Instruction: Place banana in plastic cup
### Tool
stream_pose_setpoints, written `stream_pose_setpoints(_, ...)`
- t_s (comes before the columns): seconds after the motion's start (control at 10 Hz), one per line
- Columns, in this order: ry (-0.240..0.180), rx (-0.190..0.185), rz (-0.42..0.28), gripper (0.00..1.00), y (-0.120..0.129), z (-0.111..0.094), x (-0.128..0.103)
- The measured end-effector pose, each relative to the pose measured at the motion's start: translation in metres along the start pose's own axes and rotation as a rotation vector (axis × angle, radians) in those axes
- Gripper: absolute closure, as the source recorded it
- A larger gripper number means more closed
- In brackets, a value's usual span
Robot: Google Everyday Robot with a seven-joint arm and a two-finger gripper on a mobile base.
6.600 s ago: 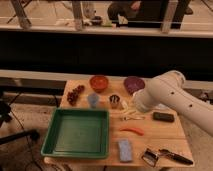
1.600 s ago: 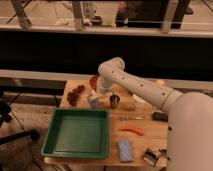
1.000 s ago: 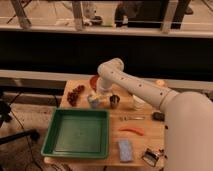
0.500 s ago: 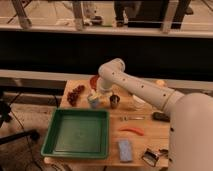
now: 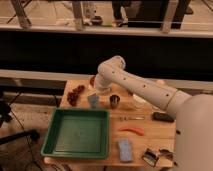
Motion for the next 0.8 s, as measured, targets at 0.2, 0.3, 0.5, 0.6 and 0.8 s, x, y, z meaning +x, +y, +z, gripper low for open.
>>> stream_pose_setpoints(0.2,-0.004,-0.001,-0.013,1.00,-0.005,0.006,-0.003)
stream_pose_setpoints(0.3,-0.007,-0.004,-0.014,1.00,-0.005,0.009,-0.002)
stream_pose_setpoints(0.5,-0.018,-0.009,-0.014,1.00,-0.005,0.015,0.000)
stream_pose_setpoints(0.6,-0.023,-0.012,-0.016,1.00,-0.005,0.017,-0.001)
stream_pose_setpoints(0.8,-0.033,-0.020,-0.020,1.00,-0.003,0.022,-0.003)
